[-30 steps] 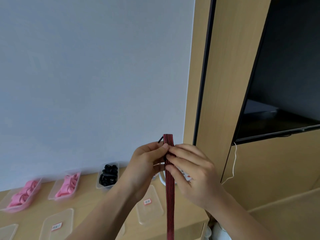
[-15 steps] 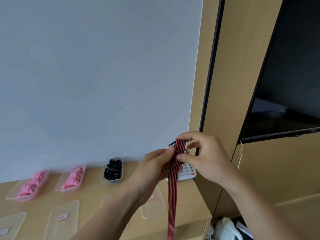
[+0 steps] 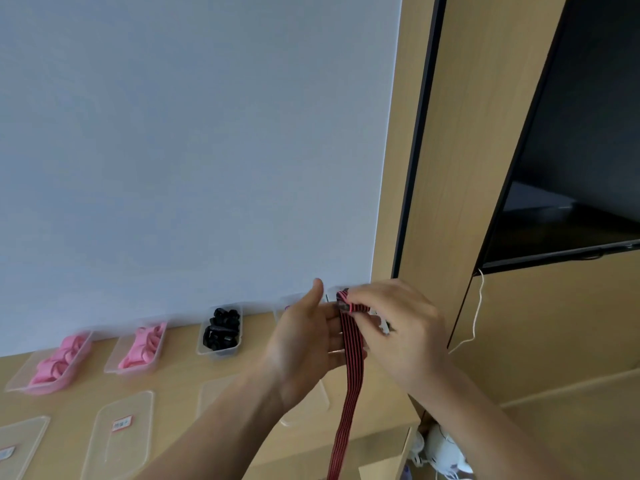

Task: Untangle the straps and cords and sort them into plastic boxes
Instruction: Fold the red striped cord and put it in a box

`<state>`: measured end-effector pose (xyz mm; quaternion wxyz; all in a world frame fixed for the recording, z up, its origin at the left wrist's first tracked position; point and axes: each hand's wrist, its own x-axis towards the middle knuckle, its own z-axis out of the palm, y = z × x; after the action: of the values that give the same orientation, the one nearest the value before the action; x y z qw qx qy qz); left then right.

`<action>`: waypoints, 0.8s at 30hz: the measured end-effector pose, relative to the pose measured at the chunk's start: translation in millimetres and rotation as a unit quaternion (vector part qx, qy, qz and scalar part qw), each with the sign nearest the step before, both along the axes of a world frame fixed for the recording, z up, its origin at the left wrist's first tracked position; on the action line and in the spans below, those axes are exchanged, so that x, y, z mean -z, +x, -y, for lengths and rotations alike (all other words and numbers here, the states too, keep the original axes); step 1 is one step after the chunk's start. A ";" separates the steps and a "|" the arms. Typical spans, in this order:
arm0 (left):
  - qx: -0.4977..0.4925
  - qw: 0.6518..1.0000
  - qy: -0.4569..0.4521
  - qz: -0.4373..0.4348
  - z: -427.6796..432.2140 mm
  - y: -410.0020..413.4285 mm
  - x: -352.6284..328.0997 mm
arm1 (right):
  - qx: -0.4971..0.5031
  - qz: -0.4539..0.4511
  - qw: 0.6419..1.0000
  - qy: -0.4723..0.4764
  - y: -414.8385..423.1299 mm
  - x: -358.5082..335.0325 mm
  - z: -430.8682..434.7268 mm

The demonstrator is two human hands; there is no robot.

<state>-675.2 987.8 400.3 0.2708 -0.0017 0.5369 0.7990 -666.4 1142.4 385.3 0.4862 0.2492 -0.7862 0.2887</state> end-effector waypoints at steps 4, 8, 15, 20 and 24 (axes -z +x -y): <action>-0.019 1.000 -0.007 0.003 3.3 -1.6 -5.6 | -0.042 0.025 0.997 0.056 1.9 25.2 -3.0; -0.035 0.999 -0.013 -0.005 8.4 -2.6 -9.6 | -0.050 0.062 0.992 0.098 3.1 30.9 -2.8; -0.024 0.998 -0.045 -0.046 3.8 0.0 -2.6 | -0.044 0.128 0.991 -0.012 3.1 13.5 -0.1; -0.003 0.994 -0.081 -0.070 0.6 0.1 -0.3 | -0.054 0.328 0.943 0.001 -1.2 -2.6 -3.3; -0.007 0.996 -0.051 -0.068 6.1 -2.7 3.0 | -0.069 0.322 0.944 -0.029 -2.2 -16.3 -4.4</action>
<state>-677.9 981.7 397.4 0.2277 0.0357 0.5939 0.7708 -668.6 1146.8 401.6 0.1928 0.1822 -0.8729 0.4095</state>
